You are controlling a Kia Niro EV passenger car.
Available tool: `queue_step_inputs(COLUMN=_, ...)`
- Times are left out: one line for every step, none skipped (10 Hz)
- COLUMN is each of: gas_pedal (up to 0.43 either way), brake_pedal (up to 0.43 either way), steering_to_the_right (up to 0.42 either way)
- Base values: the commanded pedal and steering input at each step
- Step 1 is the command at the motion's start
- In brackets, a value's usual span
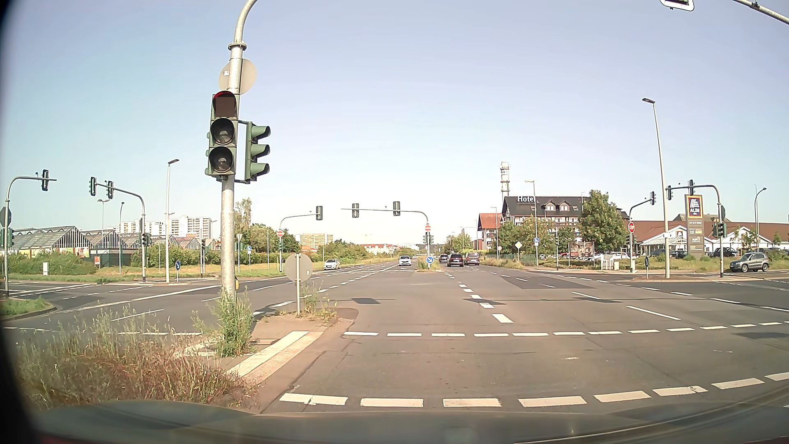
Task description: Follow the waypoints while adhering to traffic rules and regulations
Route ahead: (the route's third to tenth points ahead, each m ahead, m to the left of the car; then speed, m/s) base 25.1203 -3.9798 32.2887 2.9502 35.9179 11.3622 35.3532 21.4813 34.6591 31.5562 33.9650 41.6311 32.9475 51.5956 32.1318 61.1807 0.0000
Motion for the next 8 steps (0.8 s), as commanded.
queue_step_inputs(gas_pedal=0.000, brake_pedal=0.299, steering_to_the_right=-0.002)
queue_step_inputs(gas_pedal=0.000, brake_pedal=0.293, steering_to_the_right=-0.002)
queue_step_inputs(gas_pedal=0.000, brake_pedal=0.299, steering_to_the_right=-0.002)
queue_step_inputs(gas_pedal=0.000, brake_pedal=0.299, steering_to_the_right=-0.002)
queue_step_inputs(gas_pedal=0.000, brake_pedal=0.299, steering_to_the_right=-0.002)
queue_step_inputs(gas_pedal=0.000, brake_pedal=0.293, steering_to_the_right=-0.001)
queue_step_inputs(gas_pedal=0.000, brake_pedal=0.299, steering_to_the_right=-0.001)
queue_step_inputs(gas_pedal=0.000, brake_pedal=0.293, steering_to_the_right=-0.001)
